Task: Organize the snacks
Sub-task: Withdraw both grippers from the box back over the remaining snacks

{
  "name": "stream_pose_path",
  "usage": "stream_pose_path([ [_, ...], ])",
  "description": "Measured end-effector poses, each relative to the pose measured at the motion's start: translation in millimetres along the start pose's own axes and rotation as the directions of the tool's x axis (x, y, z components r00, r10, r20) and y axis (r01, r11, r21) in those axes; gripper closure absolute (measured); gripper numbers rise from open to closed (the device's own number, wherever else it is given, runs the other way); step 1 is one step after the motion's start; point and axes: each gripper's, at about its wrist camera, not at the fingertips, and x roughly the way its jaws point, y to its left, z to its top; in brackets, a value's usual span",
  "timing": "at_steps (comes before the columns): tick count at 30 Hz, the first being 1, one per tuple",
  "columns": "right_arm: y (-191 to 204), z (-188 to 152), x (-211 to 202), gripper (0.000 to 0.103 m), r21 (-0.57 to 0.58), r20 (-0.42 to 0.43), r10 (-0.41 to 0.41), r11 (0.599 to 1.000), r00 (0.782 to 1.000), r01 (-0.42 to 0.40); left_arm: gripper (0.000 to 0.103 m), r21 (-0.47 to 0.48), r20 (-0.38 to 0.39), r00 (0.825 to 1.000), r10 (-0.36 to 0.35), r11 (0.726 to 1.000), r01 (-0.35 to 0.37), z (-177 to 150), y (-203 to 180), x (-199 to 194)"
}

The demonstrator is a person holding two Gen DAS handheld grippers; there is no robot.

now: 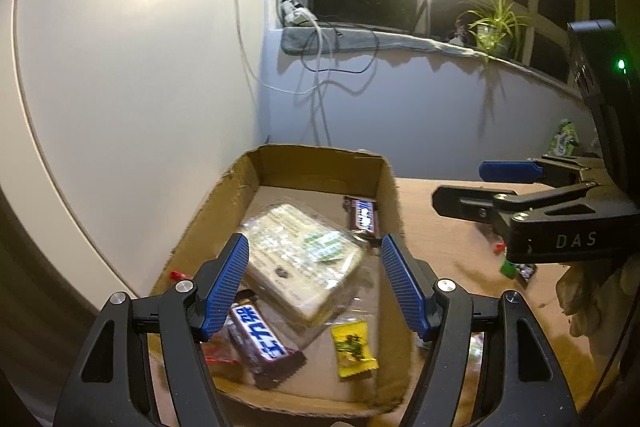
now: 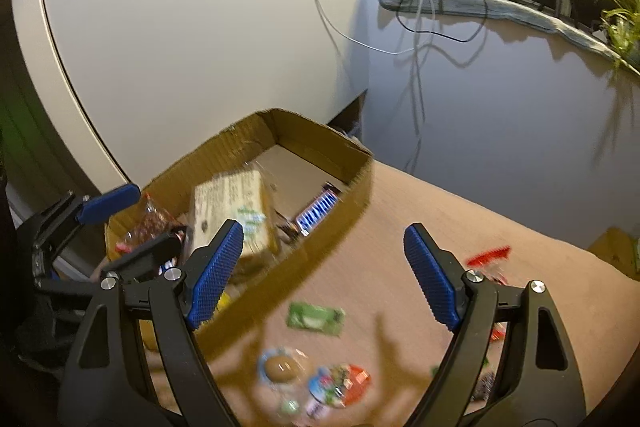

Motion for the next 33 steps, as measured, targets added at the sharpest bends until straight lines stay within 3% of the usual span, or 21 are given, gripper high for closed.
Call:
stream_pose_path([
  [14,-85.0,-61.4,-46.7,0.018,0.141,-0.022,-0.090,0.986,0.996,0.092,0.034,0.094,-0.056,0.985,-0.163,0.981,0.168,-14.2,-63.6,-3.9],
  [20,-104.8,-86.3,-37.7,0.018,0.136,-0.088,-0.110,0.983,0.990,0.121,0.044,0.115,-0.130,0.965,-0.230,0.963,0.245,-24.9,-89.9,7.4],
  [27,-102.0,-105.7,-24.9,0.018,0.055,-0.146,-0.125,0.989,0.981,0.134,0.048,0.162,-0.202,0.957,-0.207,0.957,0.241,-37.9,-109.6,30.9],
  [33,-105.1,-114.1,-13.9,0.018,0.038,-0.182,-0.131,0.989,0.974,0.141,0.048,0.220,-0.196,0.967,-0.162,0.954,0.204,-42.7,-121.6,36.8],
])
